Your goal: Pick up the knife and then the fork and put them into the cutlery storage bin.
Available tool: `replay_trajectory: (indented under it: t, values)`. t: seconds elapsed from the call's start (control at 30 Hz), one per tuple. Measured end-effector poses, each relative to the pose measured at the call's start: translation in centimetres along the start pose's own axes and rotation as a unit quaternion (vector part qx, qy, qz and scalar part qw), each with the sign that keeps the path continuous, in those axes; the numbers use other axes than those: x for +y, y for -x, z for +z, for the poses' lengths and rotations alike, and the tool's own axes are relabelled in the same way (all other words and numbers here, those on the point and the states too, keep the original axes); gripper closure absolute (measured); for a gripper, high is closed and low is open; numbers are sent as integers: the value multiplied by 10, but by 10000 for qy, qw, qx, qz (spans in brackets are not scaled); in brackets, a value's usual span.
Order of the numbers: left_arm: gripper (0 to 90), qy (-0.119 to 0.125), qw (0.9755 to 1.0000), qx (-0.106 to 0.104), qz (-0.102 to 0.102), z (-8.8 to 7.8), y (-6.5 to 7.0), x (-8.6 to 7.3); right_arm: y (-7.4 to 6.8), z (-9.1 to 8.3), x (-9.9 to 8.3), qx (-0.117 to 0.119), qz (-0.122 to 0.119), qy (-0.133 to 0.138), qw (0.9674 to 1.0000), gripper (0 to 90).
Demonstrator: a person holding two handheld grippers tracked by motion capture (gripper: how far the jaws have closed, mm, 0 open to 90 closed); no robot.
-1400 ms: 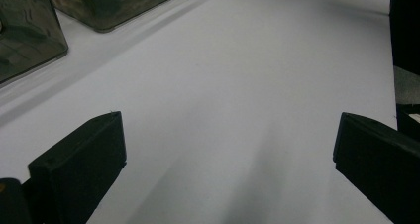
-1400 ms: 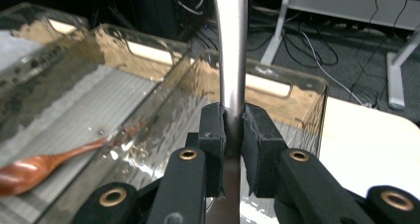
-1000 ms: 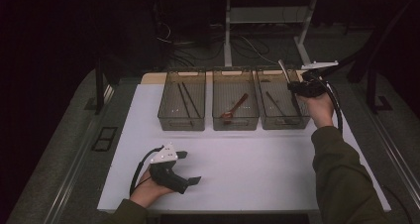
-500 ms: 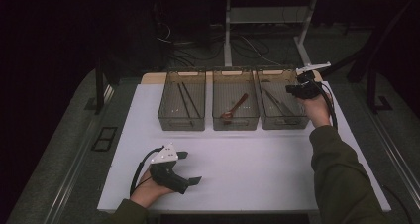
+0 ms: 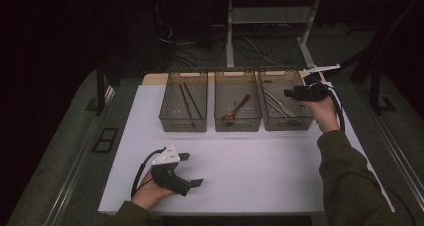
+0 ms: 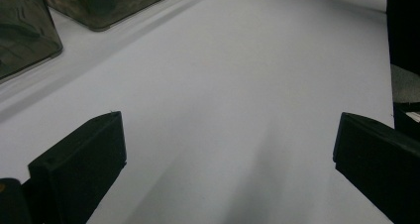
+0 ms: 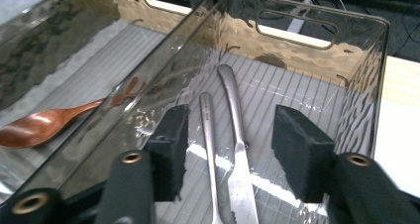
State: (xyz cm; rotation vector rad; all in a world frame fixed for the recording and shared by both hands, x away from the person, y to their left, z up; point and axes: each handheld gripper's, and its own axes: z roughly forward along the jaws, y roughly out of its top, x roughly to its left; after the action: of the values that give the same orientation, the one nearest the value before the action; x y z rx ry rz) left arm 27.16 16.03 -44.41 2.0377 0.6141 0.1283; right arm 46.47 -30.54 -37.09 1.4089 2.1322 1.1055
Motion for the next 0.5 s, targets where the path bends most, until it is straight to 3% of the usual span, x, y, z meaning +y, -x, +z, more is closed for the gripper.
replay_trajectory:
  t: [0.5]
  values:
    - [0,27,10000,41,-10,-2,-2,0,-16,-30,-16,-45,-97,564,9984,257]
